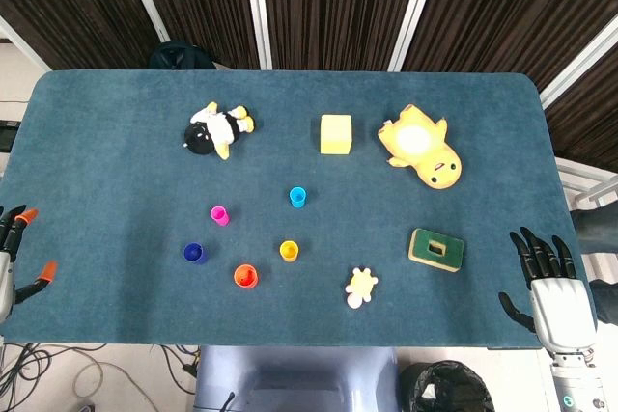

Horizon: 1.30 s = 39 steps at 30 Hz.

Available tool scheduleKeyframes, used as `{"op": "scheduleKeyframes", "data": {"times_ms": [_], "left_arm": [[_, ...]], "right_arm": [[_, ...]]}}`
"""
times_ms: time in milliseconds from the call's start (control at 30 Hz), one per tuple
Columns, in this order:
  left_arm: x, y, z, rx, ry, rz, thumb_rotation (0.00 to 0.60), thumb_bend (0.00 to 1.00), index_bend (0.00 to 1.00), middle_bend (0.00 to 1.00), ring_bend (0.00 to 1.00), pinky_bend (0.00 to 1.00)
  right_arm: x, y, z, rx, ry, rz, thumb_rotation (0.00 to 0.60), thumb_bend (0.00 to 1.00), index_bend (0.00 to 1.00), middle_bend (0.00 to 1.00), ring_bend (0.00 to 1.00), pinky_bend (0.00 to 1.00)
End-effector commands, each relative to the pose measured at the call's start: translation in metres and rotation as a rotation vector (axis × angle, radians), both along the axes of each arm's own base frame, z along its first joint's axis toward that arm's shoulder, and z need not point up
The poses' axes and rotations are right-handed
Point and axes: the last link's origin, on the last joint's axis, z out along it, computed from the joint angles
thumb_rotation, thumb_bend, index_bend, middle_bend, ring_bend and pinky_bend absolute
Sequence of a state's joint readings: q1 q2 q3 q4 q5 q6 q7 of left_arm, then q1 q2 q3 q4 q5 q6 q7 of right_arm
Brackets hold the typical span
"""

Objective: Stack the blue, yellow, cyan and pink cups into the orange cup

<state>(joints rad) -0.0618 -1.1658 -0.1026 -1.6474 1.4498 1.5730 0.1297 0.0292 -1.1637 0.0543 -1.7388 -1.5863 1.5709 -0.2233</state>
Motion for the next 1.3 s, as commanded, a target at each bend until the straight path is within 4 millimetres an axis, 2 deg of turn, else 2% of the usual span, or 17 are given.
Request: {"op": "scheduleKeyframes", "data": {"times_ms": [33,1000,1100,1300], "left_arm": [[0.0,0.0,0.0,0.0,0.0,0.0,0.6,0.24,0.17,0.11,0.02,0.02],[0.0,0.0,0.0,-0.018,-0.026,-0.011,0.6,0.24,0.17,0.11,0.02,0.02],[0.0,0.0,-0.002,-0.033,-0.042,-0.009,0.6,0.21,0.19,0.11,0.02,0.02],[-0.008,0.011,-0.009,-0.112,-0.09,0.032,0.6,0.19,0.19,0.11,0.02,0.02]], "right_arm": [[0.0,0.0,0.0,-0.001,0.0,0.0,0.6,0.32,0.05,0.07,0.14,0.06],[0.0,0.0,0.002,-0.006,-0.001,-0.001,0.6,0.32,0.05,0.07,0.14,0.06],[0.0,0.001,0.002,-0.007,-0.002,-0.002,0.6,0.32,0.05,0.07,0.14,0.06],[-0.001,0.002,0.004,-0.015,-0.003,-0.01,0.6,0.32,0.05,0.07,0.14,0.06]]}}
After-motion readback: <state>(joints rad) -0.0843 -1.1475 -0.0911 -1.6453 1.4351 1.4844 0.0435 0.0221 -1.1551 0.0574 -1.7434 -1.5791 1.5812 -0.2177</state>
